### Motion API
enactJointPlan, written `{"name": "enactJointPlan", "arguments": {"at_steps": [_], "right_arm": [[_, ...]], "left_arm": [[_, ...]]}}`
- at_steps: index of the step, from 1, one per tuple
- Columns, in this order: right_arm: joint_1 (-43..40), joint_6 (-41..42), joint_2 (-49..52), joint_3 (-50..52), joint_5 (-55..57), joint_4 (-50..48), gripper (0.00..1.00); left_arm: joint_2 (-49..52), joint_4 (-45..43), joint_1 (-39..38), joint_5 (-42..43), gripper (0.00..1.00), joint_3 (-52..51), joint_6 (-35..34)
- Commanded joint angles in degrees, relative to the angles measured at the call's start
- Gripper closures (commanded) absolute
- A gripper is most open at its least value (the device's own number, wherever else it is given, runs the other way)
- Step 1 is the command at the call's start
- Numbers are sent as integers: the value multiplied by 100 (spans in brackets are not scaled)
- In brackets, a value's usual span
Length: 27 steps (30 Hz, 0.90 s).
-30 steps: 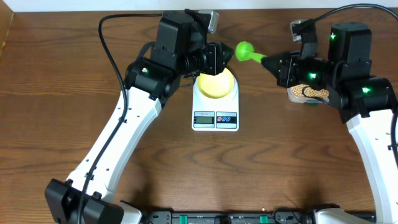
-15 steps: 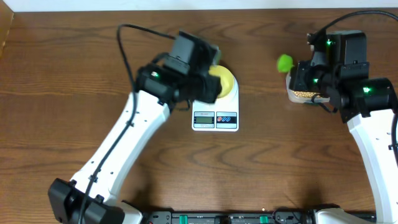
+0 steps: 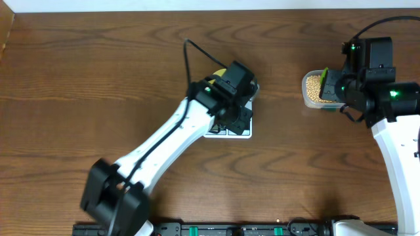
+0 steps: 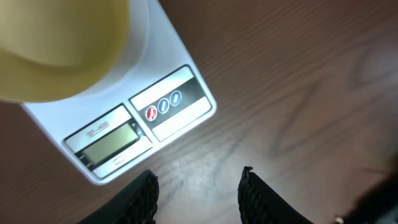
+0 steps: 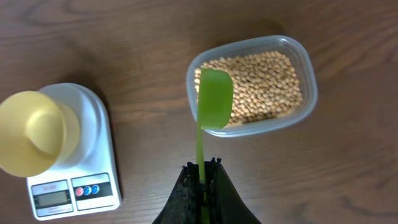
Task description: Scoop item into bowl and weigh 50g on scale
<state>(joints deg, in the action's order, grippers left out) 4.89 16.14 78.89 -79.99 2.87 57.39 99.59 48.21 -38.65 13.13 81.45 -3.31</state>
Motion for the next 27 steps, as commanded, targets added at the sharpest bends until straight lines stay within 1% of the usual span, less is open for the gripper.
{"name": "enactJointPlan", "arguments": {"at_steps": [1,6,7,12,15,27], "right_arm": [[-98,74,17,-66,149,109,99],[-160,7,17,-66,151,212,99],[-160,7,17,-66,153,212,99],[-160,2,17,-66,153,195,99],[-160,-37,17,-66,157,195,99],[-160,-37,17,-66,153,197,99]], "left_arm": [[306,-173,-2,-74,55,-146,26],[717,-361,-2,-72,55,-153,26],[785,-391,-7,-74,51,-155,28],[942,-713,-39,-76,45,-313,31],[940,-1001,-85,-76,44,-560,26],[942,-1554,-136,-103,43,-1010,28]]}}
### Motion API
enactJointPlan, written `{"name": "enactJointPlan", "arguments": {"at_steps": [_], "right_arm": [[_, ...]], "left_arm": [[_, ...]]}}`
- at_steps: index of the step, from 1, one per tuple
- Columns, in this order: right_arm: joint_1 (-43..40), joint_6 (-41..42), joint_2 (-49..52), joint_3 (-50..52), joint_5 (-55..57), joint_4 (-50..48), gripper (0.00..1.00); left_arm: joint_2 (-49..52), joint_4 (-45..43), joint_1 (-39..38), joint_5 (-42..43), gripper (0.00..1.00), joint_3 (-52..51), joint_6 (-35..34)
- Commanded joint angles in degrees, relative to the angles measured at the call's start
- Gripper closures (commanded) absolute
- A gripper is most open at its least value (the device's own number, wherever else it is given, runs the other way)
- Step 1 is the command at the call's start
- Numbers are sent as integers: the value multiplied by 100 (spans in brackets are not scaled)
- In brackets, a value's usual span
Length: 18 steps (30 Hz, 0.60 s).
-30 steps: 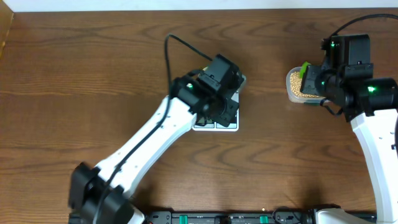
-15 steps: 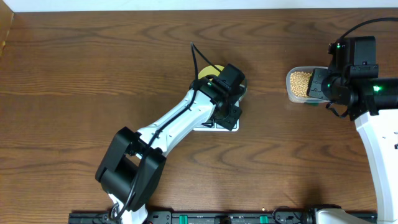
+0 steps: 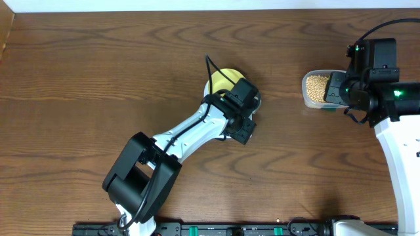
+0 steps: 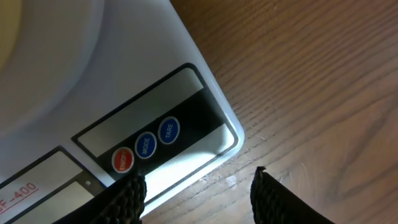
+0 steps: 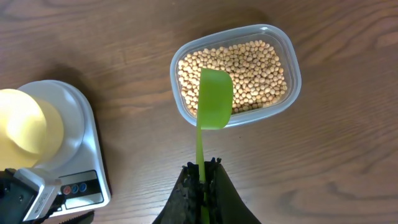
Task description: Scoop item into bowl and weigh 50g on scale
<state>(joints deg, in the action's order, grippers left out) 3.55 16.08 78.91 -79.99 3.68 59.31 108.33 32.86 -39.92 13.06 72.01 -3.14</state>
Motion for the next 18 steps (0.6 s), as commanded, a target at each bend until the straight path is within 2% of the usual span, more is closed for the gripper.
{"name": "enactJointPlan", "arguments": {"at_steps": [1,6,18], "right_arm": [[-26,-31,15,-66,70,7,99],[-26,-28,15,-70,70,7,99],[-24,-28,4,-127,70,31,99]], "left_arm": [[66,-31,-9,-114,43,-66,11],[68,-48,-9,-376,42,-76,13],[68,-376,-9,-369,38,-356,9]]}}
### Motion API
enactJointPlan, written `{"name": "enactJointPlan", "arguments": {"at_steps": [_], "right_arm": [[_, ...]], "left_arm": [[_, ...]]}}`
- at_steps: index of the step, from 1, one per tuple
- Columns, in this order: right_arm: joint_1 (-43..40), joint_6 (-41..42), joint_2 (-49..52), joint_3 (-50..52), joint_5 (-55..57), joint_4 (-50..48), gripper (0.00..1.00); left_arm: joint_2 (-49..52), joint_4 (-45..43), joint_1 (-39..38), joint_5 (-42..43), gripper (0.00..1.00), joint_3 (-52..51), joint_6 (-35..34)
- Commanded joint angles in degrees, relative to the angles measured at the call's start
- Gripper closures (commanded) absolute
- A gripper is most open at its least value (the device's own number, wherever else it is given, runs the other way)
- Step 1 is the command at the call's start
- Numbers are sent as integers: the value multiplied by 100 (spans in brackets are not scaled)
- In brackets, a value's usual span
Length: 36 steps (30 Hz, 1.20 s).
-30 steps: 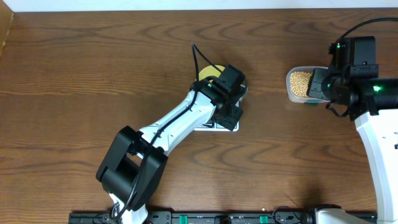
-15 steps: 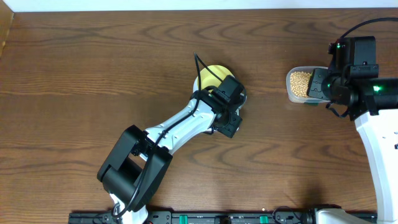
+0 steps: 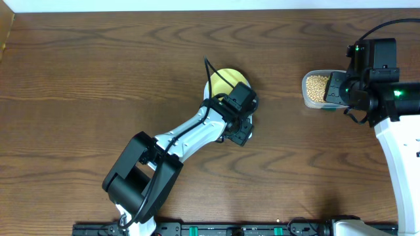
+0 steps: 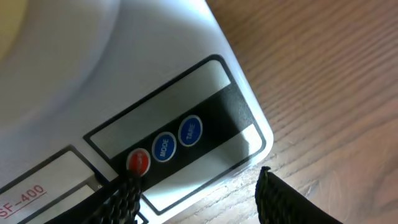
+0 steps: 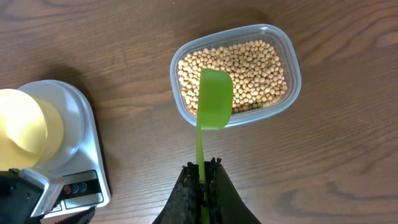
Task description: Scoop item into bowl and weigh 50g on scale
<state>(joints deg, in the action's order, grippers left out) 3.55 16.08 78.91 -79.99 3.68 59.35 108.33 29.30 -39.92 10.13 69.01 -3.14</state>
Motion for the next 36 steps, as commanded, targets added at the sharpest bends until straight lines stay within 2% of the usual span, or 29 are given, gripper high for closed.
{"name": "enactJointPlan", "arguments": {"at_steps": [1,15,24,36], "right_arm": [[-24,-28,2,-144,70,28,99],[-24,-48,-70,-177,72,70,99],[-24,-48,-81,-177,70,96,99],[-24,-48,-81,-177,72,92,99]], "left_arm": [[68,-44,-7,-76,38,-57,7],[68,-173,-7,-76,36,-57,9],[103,-221,-9,-74,30,-59,9],[343,-262,-9,-15,30,-61,-39]]}}
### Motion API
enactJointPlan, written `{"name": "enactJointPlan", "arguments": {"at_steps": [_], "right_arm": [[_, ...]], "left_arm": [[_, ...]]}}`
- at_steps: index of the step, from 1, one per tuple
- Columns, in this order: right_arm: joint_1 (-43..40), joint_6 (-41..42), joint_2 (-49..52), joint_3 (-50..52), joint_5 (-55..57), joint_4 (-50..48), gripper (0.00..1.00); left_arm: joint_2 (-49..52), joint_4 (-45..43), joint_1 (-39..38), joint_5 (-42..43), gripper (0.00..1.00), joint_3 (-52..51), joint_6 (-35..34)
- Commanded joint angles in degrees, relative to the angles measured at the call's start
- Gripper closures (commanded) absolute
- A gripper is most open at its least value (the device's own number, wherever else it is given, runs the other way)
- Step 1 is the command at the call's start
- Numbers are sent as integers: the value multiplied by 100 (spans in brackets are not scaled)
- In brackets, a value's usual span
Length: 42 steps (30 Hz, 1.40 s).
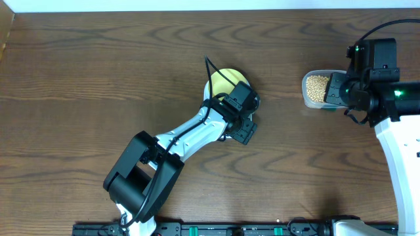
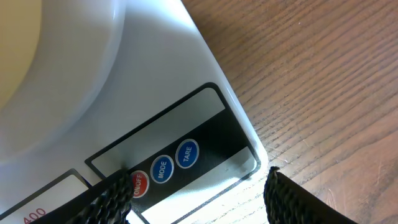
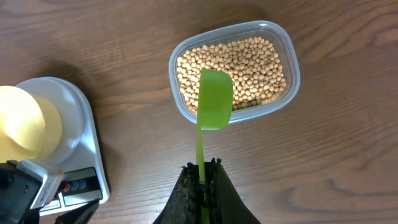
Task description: Scoop item into bowl and weigh 50g on scale
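A white scale (image 2: 163, 68) stands mid-table with a yellow bowl (image 3: 22, 130) on its platform, also seen from overhead as the bowl (image 1: 223, 78). My left gripper (image 2: 199, 190) is open, low over the scale's button strip. Its left fingertip (image 2: 119, 190) is beside the red on/off button (image 2: 138, 183), and the right one is over the wood. My right gripper (image 3: 203, 169) is shut on the handle of a green scoop (image 3: 215, 99). The scoop hangs empty above a clear container of soybeans (image 3: 249, 59).
The left arm (image 1: 184, 141) runs from the near edge diagonally up to the scale. The soybean container (image 1: 315, 88) sits at the right, under the right wrist (image 1: 371, 62). A black rail (image 1: 216, 229) lines the table's near edge. Bare wood lies between scale and container.
The left gripper has shifted slightly toward the scale's front right corner, and its left fingertip is still beside the red button. The right gripper and scoop have barely moved.
At first the left gripper hung open above the scale's front, with the display and buttons in view, and the right held the scoop at the container's edge. Then the left was low over the buttons and the scoop over the beans. Both have held about there.
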<state>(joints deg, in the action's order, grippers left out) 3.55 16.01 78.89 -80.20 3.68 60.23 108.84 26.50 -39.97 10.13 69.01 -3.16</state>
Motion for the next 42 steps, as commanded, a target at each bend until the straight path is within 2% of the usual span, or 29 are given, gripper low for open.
{"name": "enactJointPlan", "arguments": {"at_steps": [1,17,23,32,37,42], "right_arm": [[-24,-42,-79,-155,72,4,99],[-24,-42,-79,-155,201,2,99],[-24,-42,-79,-155,201,2,99],[-24,-42,-79,-155,201,0,99],[-24,-42,-79,-155,201,0,99],[-24,-42,-79,-155,201,-2,99]], "left_arm": [[293,17,-4,-11,30,-61,-57],[623,39,-201,232,29,-68,-186],[745,66,-216,81,29,-70,-186],[702,457,-216,26,29,-66,-210],[348,575,-216,-247,29,-66,-337],[-448,651,-216,-511,28,-63,-450]]}}
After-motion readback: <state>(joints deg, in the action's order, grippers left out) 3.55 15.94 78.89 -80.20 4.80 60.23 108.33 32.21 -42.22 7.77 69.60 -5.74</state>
